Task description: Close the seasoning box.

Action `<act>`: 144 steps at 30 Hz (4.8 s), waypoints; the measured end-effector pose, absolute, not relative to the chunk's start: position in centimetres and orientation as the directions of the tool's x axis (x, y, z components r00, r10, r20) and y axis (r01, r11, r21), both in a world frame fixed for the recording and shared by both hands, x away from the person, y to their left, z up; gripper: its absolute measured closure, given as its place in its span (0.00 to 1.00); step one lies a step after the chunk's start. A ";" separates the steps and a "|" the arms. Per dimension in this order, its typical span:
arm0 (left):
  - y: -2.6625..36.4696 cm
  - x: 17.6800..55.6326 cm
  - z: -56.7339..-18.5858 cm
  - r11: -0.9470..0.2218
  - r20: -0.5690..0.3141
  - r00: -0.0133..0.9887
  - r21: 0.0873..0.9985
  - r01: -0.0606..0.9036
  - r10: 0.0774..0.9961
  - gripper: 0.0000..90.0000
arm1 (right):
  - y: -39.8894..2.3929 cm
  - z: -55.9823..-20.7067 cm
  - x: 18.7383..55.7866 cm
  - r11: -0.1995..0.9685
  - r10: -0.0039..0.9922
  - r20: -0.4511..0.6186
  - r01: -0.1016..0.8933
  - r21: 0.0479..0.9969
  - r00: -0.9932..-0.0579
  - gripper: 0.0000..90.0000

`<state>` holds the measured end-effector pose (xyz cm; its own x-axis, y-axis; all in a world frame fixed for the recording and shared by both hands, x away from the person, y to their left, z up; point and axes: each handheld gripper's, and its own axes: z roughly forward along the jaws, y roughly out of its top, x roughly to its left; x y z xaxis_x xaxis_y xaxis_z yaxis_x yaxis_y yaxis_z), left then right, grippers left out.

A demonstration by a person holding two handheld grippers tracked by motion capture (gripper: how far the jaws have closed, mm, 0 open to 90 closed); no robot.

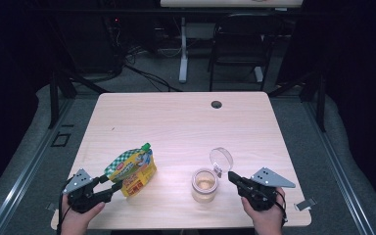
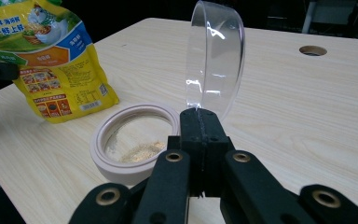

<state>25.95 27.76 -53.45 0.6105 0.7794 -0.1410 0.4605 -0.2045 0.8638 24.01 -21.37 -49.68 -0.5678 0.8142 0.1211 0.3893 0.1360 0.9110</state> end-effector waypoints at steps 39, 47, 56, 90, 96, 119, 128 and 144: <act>28.1 25.9 -53.9 -0.191 -0.156 0.612 0.866 0.462 0.775 0.50 | -22.7 -50.4 26.7 0.081 0.847 0.163 0.426 0.901 -0.507 1.00; 27.9 25.8 -54.0 -0.208 -0.145 0.614 0.860 0.466 0.776 0.50 | -22.4 -50.8 27.6 0.075 0.847 0.172 0.433 0.898 -0.504 1.00; 28.0 25.6 -54.0 -0.204 -0.144 0.609 0.861 0.465 0.780 0.50 | -22.1 -50.9 28.1 0.069 0.844 0.181 0.438 0.896 -0.504 1.00; 28.0 25.6 -53.9 -0.211 -0.136 0.610 0.862 0.462 0.781 0.50 | -21.7 -50.7 28.0 0.063 0.838 0.184 0.426 0.903 -0.513 1.00; 28.0 25.5 -54.0 -0.209 -0.140 0.607 0.859 0.467 0.782 0.50 | -21.6 -50.7 28.0 0.063 0.837 0.183 0.424 0.904 -0.515 1.00; 28.0 25.4 -53.9 -0.214 -0.134 0.613 0.862 0.461 0.779 0.50 | -19.7 -50.6 27.4 0.112 0.794 0.165 0.408 0.906 -0.585 0.99; 27.5 25.3 -54.0 -0.254 -0.105 0.623 0.851 0.459 0.775 0.50 | -18.3 -50.9 27.0 0.147 0.771 0.153 0.407 0.901 -0.618 0.98; 28.9 24.5 -52.9 -0.235 -0.076 0.589 0.870 0.433 0.804 0.50 | -18.6 -50.4 26.5 0.142 0.771 0.148 0.393 0.909 -0.620 0.94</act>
